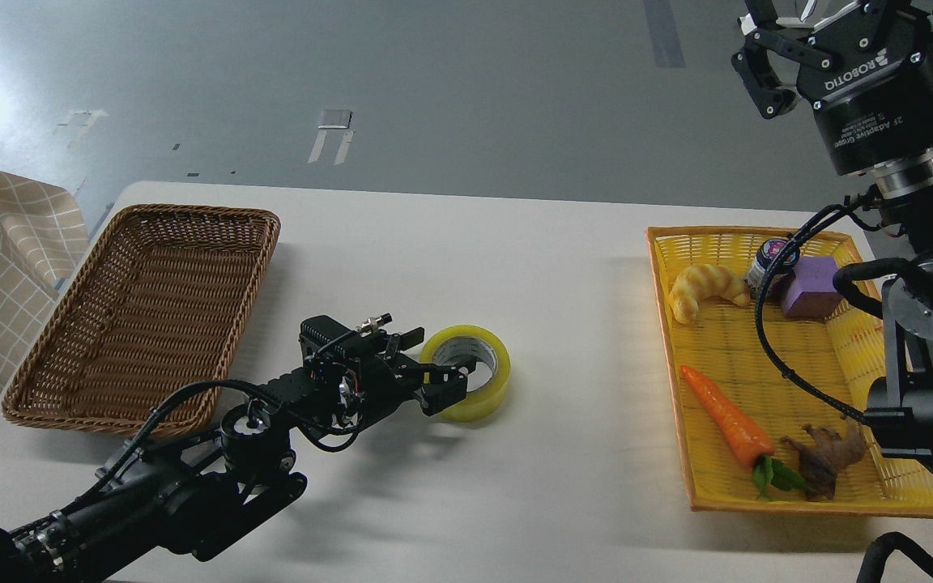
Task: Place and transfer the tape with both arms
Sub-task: 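Grasp the tape roll's rim with the left gripper and lift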
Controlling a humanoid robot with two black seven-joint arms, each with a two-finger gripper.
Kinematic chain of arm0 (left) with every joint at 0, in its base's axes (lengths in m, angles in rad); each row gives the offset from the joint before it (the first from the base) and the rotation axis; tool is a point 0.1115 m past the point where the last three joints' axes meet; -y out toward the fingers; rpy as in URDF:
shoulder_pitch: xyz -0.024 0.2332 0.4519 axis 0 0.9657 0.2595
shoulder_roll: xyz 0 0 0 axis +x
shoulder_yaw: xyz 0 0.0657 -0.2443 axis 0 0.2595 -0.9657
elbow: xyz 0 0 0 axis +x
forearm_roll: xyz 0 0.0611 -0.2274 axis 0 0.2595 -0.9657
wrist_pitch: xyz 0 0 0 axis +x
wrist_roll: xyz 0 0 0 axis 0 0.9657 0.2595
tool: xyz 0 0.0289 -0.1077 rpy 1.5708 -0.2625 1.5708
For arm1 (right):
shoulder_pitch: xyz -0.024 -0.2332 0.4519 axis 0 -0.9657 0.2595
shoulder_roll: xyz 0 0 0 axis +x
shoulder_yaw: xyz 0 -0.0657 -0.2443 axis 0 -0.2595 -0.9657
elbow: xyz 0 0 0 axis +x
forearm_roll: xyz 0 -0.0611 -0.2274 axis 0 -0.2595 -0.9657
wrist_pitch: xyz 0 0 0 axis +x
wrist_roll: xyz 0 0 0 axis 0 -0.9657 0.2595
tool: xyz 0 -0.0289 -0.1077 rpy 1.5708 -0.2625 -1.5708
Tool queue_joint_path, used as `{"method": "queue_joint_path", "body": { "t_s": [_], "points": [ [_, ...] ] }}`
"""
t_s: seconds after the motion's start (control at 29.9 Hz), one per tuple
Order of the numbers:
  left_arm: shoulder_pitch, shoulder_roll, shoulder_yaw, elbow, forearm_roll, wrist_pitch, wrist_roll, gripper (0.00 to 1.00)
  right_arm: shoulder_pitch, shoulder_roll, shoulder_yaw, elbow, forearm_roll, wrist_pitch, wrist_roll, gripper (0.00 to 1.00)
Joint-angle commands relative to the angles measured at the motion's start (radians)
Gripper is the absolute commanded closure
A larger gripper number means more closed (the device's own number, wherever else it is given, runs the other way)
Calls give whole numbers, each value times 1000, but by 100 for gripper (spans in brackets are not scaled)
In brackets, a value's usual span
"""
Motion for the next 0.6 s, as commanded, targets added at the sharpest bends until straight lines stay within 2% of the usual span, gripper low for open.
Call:
{"method": "queue_joint_path", "body": {
  "t_s": [0.0,0.1,0.13,0.23,0.3,0.43,0.57],
  "points": [
    [-1,1,2,8,0,-3,-2,41,0,0,0,-1,0,0,0,0],
    [-1,1,2,11,0,-4,0,48,0,0,2,-1,0,0,0,0],
    [-3,1,2,12,0,-4,0,62,0,0,0,-1,0,0,0,0],
    [-5,3,2,17,0,-6,3,80,-2,0,0,-1,0,0,0,0],
    [-5,4,2,18,0,-6,6,87,-5,0,0,-1,0,0,0,0],
    [-1,13,1,18,0,-6,14,95,-9,0,0,-2,0,0,0,0],
    [-3,-5,1,2,0,-6,26,95,-16,0,0,-4,0,0,0,0]
  ]
}}
